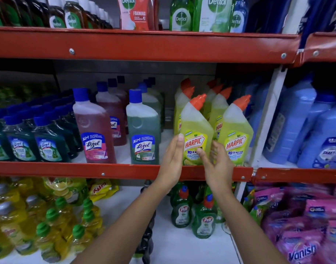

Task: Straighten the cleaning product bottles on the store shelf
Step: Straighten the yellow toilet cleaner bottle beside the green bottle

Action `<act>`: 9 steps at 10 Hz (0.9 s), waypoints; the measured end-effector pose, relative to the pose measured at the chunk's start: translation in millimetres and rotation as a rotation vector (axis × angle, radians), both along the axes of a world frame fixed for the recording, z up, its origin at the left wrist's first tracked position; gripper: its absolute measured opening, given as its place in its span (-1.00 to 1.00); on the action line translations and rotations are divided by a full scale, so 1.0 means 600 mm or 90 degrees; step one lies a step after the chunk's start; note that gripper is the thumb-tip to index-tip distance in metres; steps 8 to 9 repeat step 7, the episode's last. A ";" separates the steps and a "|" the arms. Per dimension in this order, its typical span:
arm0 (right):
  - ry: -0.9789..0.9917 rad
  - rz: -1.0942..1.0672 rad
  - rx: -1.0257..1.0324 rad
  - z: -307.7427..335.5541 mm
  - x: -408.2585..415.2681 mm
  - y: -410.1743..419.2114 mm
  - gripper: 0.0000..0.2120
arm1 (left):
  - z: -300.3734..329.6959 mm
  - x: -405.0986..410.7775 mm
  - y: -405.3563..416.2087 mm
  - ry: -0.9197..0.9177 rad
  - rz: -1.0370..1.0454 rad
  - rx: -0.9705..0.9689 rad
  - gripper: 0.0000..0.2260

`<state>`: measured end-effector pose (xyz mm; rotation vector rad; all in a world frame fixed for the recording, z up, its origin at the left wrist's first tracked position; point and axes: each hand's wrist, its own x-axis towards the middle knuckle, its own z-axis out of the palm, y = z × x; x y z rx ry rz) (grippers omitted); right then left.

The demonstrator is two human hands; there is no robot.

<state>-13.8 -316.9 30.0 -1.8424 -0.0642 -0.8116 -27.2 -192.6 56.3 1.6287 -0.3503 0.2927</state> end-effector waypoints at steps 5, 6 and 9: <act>-0.007 0.050 -0.040 0.006 0.009 0.022 -0.49 | -0.006 -0.001 0.011 -0.051 0.047 -0.003 -0.60; -0.014 0.067 -0.042 0.040 0.014 0.021 -0.47 | 0.027 -0.003 0.013 -0.069 0.075 0.020 -0.57; 0.000 0.101 -0.064 0.051 0.006 0.020 -0.45 | 0.032 -0.010 0.013 -0.081 0.116 0.066 -0.39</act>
